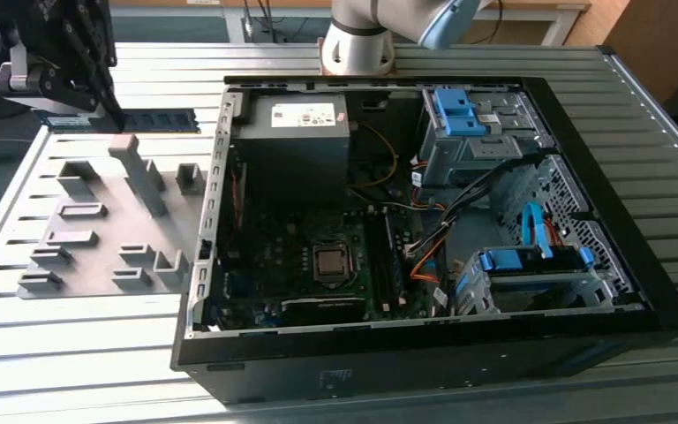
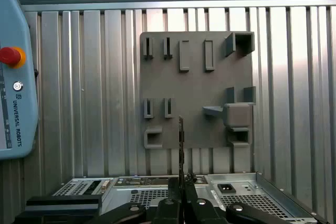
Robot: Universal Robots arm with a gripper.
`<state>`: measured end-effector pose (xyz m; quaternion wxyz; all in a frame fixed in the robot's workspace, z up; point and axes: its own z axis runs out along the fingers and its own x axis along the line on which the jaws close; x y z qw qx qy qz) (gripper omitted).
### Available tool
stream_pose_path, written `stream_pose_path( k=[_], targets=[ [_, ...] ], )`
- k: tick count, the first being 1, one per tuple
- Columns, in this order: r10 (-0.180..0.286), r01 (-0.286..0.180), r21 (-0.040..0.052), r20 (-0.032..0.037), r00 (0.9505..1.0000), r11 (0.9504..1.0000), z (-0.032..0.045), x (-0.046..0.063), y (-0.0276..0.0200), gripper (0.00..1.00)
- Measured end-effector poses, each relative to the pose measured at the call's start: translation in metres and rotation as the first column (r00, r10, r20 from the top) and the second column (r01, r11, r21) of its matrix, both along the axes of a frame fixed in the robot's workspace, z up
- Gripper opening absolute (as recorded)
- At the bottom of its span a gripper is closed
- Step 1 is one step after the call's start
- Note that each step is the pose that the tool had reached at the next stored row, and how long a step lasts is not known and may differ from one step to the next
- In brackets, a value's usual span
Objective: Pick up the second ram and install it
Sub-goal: 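Pick up the second ram and move it above second insertion slot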
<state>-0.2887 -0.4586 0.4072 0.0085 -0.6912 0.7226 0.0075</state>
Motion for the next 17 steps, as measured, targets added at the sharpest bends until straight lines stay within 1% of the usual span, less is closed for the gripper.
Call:
stream_pose_path(
  k=[1, 17],
  targets=[
    [0.0, 0.0, 0.0, 0.0, 1.0, 1.0, -0.0002, 0.0168, 0.0, 0.15],
    [0.0, 0.0, 0.0001, 0.0001, 1.0, 1.0, -0.0003, 0.0205, 0.0, 0.15]
  ],
)
